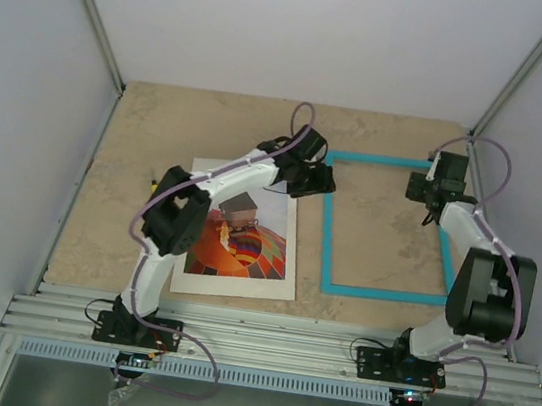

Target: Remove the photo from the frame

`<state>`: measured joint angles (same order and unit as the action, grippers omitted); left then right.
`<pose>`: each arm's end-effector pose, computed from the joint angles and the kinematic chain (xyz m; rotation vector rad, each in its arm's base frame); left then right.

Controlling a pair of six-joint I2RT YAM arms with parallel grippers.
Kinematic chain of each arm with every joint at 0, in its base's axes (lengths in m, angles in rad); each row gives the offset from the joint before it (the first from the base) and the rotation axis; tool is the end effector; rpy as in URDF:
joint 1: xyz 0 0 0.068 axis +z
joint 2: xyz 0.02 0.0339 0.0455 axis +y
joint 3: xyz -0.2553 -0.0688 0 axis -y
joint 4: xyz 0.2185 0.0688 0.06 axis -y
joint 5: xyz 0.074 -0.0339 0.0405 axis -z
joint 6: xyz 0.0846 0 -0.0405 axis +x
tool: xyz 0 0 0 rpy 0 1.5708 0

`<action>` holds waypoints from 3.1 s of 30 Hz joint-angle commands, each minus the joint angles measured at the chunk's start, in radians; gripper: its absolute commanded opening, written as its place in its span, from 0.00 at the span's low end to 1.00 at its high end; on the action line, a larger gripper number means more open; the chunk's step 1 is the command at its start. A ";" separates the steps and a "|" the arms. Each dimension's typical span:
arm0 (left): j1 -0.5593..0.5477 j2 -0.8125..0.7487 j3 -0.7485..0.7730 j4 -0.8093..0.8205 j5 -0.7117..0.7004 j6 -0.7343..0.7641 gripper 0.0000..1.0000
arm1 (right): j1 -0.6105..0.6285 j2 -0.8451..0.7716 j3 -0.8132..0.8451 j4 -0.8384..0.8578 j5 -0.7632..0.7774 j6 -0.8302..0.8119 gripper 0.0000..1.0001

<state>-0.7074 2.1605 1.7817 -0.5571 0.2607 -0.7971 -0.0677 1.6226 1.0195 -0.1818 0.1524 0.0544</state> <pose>0.3503 -0.3282 0.1752 -0.0049 2.7215 -0.8707 0.3570 -0.0371 0.1825 0.2177 2.3417 -0.1859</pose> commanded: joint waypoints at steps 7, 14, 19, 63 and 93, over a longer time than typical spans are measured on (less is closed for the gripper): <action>0.139 -0.458 -0.467 0.017 -0.132 0.076 0.78 | 0.264 -0.191 -0.113 -0.088 -0.459 0.314 0.73; 0.319 -0.757 -0.767 -0.022 -0.148 0.117 0.83 | 0.485 -0.245 -0.210 -0.021 -0.546 0.471 0.76; 0.455 -0.905 -0.921 -0.061 -0.137 0.153 0.88 | 0.593 -0.233 -0.238 0.020 -0.544 0.550 0.78; 0.543 -0.812 -1.121 0.143 0.113 0.063 0.95 | 0.760 0.049 -0.127 0.082 -0.500 0.673 0.83; 0.538 -0.791 -1.119 0.130 0.078 0.100 0.95 | 0.725 0.062 -0.124 -0.068 -0.351 0.585 0.84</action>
<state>-0.1638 1.3582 0.6556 -0.4442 0.3328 -0.7097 0.6571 1.6703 0.9123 -0.2630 -0.1940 0.6456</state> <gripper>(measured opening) 0.949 0.837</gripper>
